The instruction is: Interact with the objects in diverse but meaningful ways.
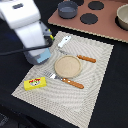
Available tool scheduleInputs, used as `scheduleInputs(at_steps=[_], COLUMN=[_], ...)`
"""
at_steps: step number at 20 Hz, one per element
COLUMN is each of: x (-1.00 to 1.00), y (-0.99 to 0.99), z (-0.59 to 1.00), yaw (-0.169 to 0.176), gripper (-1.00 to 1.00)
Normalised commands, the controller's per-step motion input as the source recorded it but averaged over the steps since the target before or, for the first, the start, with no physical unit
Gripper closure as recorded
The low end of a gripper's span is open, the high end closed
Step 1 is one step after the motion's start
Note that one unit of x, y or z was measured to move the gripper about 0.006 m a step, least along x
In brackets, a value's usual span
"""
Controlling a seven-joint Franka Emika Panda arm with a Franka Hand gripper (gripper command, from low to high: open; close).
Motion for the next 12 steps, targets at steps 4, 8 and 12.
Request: scheduleInputs(at_steps=[4,8,12], x=[0.93,0.91,0.87], y=[0.55,0.54,0.52], z=[0.53,0.44,0.3], yaw=[0.0,0.0,0.0], gripper=[1.0,1.0,1.0])
